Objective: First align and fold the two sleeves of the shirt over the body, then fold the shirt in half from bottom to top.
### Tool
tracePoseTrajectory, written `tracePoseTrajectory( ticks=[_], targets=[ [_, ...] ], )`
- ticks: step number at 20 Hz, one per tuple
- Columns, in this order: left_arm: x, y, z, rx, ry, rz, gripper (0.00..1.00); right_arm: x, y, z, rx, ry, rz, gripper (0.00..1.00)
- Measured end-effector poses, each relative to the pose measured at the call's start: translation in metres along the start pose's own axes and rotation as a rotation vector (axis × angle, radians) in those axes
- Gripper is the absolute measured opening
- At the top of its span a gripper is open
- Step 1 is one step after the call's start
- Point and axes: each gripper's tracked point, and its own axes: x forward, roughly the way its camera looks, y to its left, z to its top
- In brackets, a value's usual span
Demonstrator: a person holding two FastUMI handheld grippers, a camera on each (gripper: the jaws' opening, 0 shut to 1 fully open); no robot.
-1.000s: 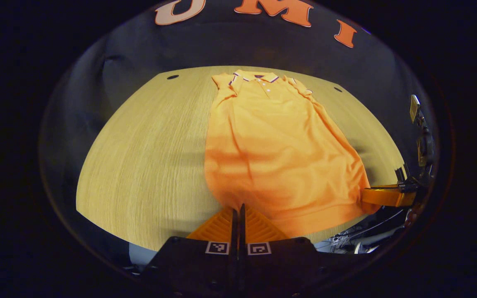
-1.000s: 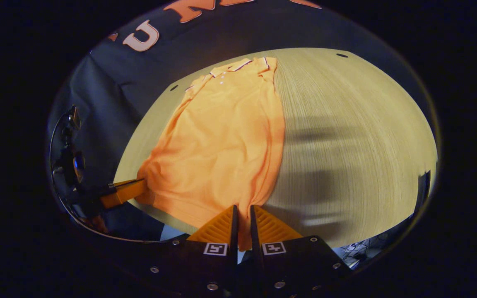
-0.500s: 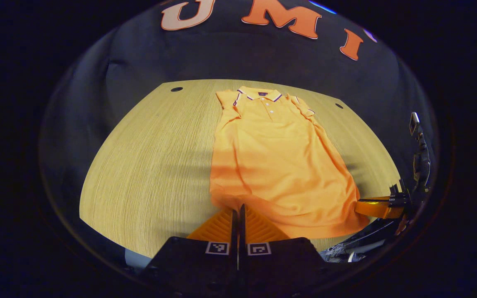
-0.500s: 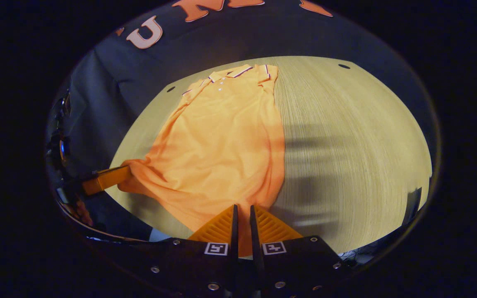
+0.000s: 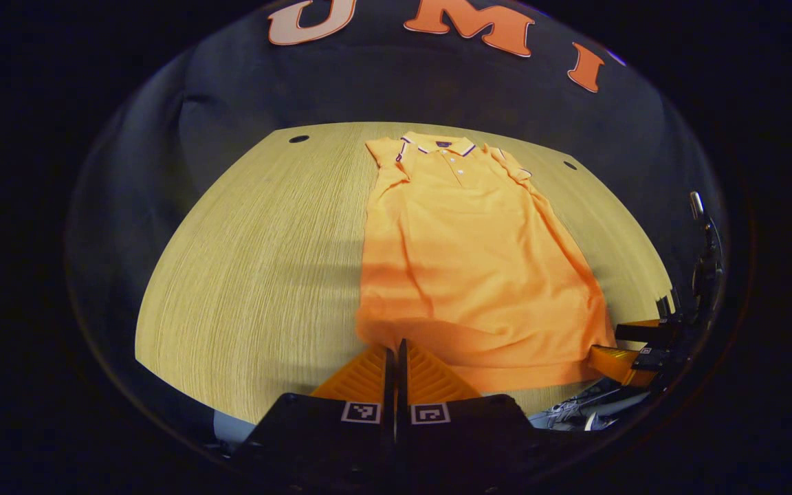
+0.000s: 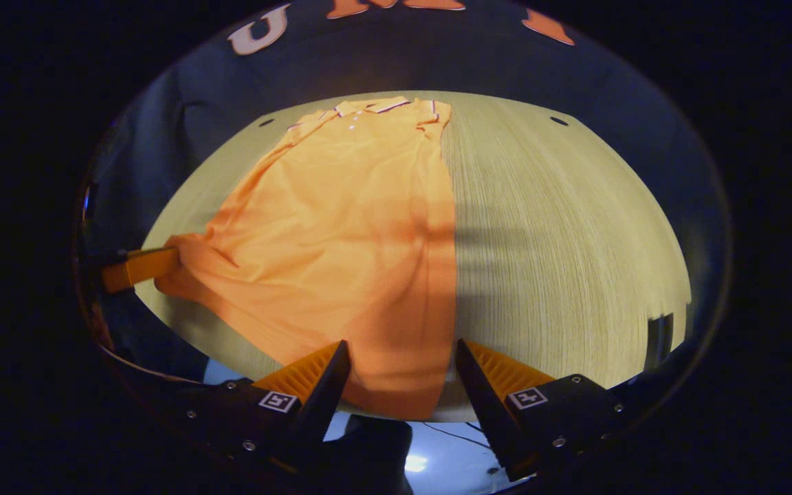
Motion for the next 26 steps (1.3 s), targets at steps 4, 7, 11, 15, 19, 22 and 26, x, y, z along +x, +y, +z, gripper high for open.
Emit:
tracePoseTrajectory(
  ticks=[4, 7, 11, 15, 19, 22, 26],
  targets=[
    [0.002, -0.002, -0.001, 0.004, 0.003, -0.005, 0.02, 0.007, 0.011, 0.007, 0.168, -0.022, 0.079, 0.20],
    [0.001, 0.000, 0.000, 0.008, -0.002, -0.004, 0.01, -0.013, 0.016, 0.019, 0.282, -0.045, 0.138, 0.01],
    [0.000, 0.001, 0.011, -0.005, -0.020, -0.006, 0.02, -0.016, 0.017, 0.039, 0.298, -0.076, 0.144, 0.01],
    [-0.008, -0.004, 0.046, -0.004, -0.083, -0.039, 0.01, -0.023, 0.006, 0.082, 0.307, -0.163, 0.142, 0.01],
    [-0.005, -0.010, 0.096, 0.021, -0.157, -0.061, 0.01, -0.032, -0.012, 0.117, 0.295, -0.225, 0.131, 0.01],
    [-0.003, -0.012, 0.125, 0.047, -0.191, -0.073, 0.01, -0.032, -0.021, 0.145, 0.276, -0.266, 0.112, 0.00],
    [0.003, -0.016, 0.168, 0.070, -0.234, -0.091, 0.01, -0.033, -0.032, 0.180, 0.276, -0.301, 0.090, 0.00]
  ],
)
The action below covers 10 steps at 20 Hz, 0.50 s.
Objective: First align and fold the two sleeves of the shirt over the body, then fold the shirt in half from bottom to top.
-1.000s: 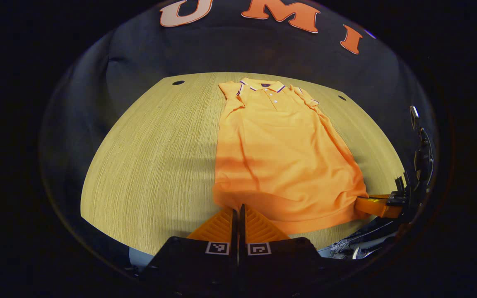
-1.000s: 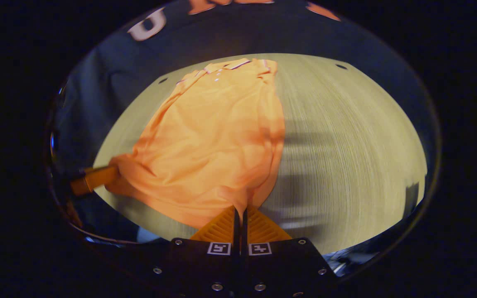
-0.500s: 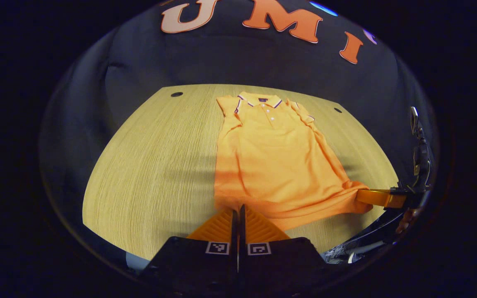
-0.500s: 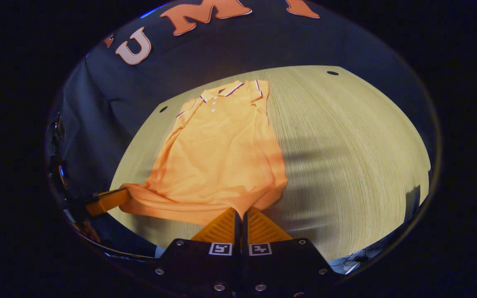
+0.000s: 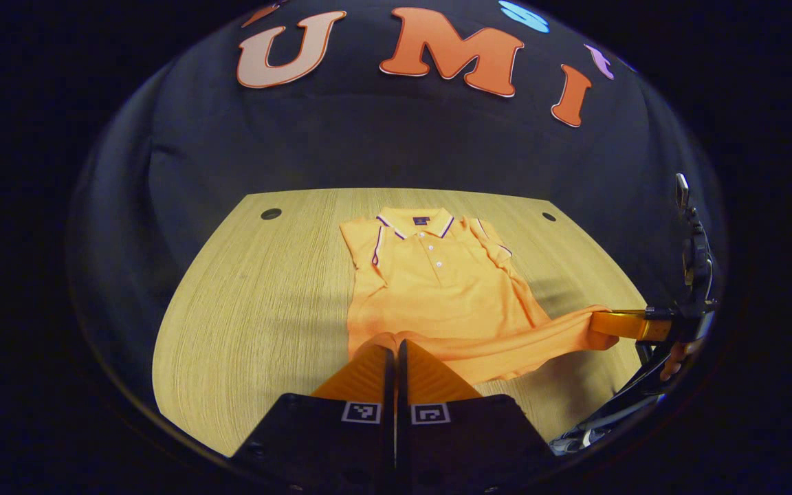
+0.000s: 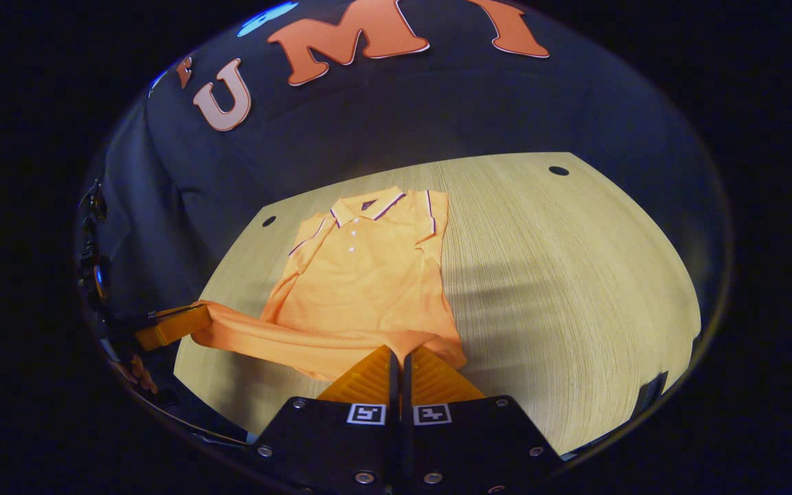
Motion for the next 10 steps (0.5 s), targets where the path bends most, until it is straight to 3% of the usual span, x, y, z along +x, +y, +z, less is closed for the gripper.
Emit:
tracePoseTrajectory(
  ticks=[10],
  targets=[
    [0.066, 0.017, 0.083, 0.091, -0.019, -0.037, 0.01, 0.049, -0.011, 0.081, -0.117, -0.036, -0.064, 0.00]
  ],
)
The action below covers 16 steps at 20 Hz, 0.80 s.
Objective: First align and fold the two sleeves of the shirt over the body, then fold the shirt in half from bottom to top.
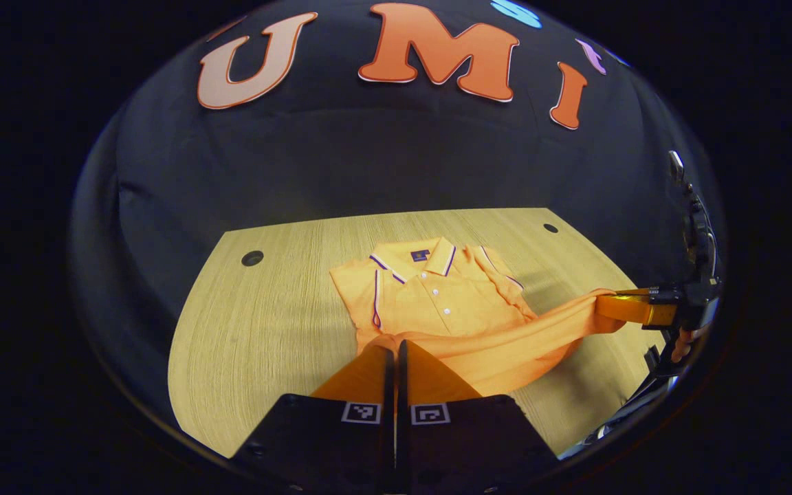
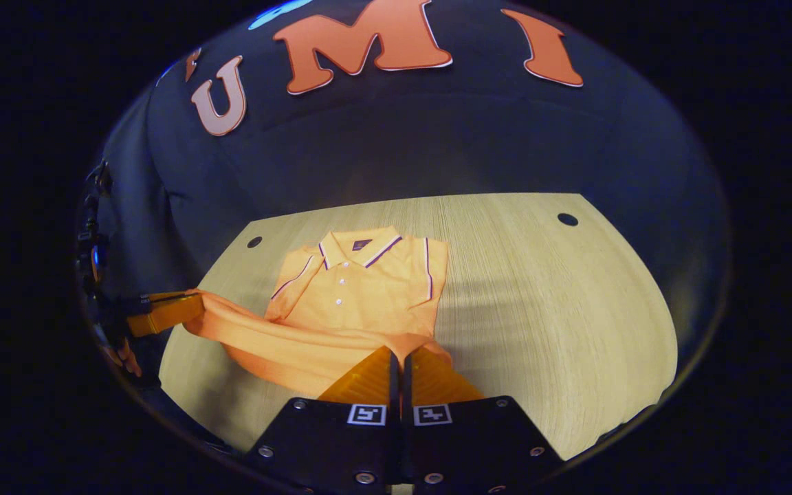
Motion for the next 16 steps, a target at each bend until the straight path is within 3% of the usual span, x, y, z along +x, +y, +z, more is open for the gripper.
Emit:
tracePoseTrajectory(
  ticks=[16],
  targets=[
    [0.147, 0.059, 0.095, 0.035, -0.041, -0.027, 0.01, 0.130, -0.012, 0.096, -0.060, 0.044, -0.142, 0.00]
  ],
)
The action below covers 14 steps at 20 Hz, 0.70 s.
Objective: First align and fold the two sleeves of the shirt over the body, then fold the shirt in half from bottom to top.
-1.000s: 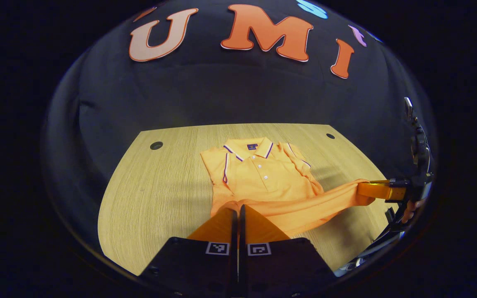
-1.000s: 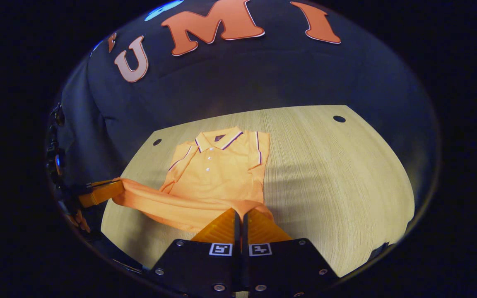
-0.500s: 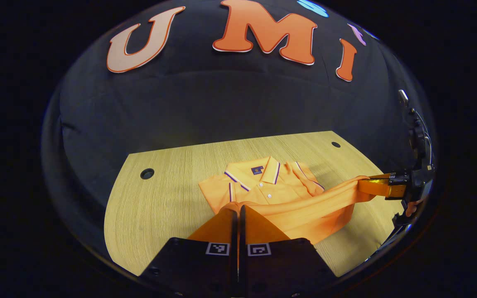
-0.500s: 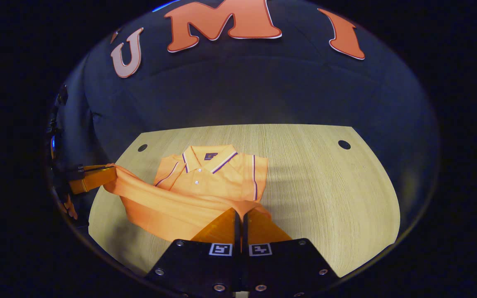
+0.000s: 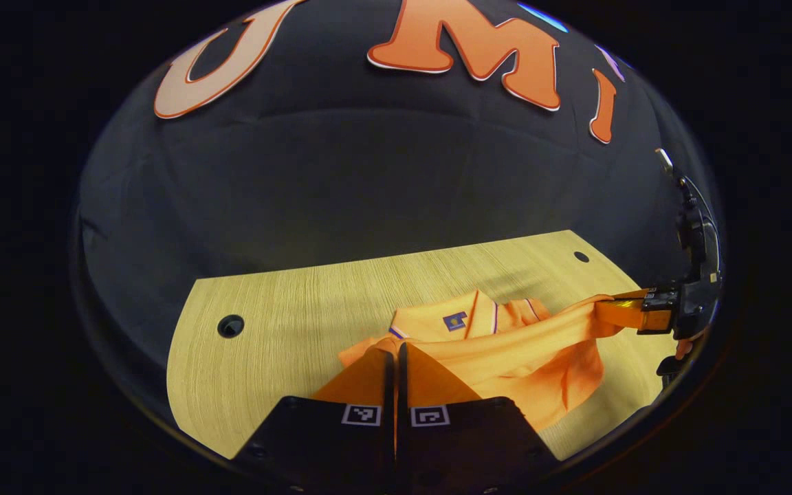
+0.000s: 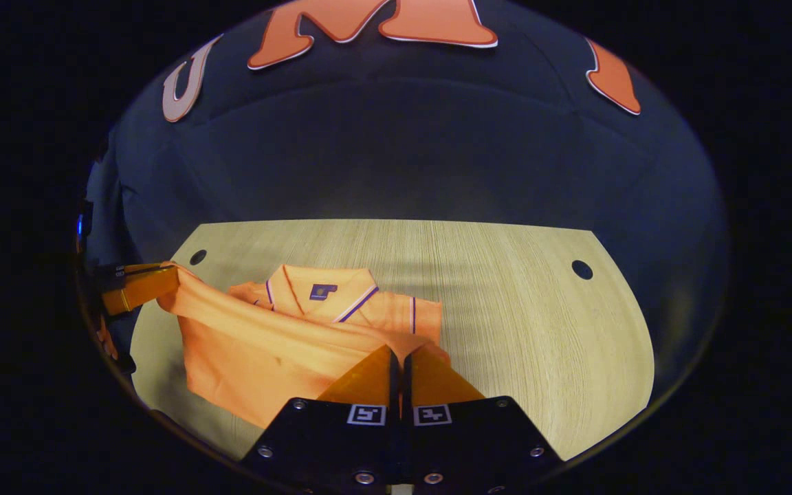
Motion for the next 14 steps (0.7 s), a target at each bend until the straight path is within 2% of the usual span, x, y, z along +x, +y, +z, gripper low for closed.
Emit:
tracePoseTrajectory(
  ticks=[5, 10, 14],
  targets=[
    [0.043, 0.015, 0.009, -0.006, 0.014, 0.001, 0.01, 0.042, -0.005, 0.021, 0.018, 0.023, -0.028, 0.00],
    [0.074, 0.029, 0.021, 0.059, 0.000, 0.046, 0.01, 0.078, -0.002, 0.044, 0.027, 0.035, -0.024, 0.01],
    [0.084, 0.034, 0.017, 0.060, 0.040, 0.079, 0.05, 0.086, 0.006, 0.047, 0.088, 0.088, 0.014, 0.02]
  ],
)
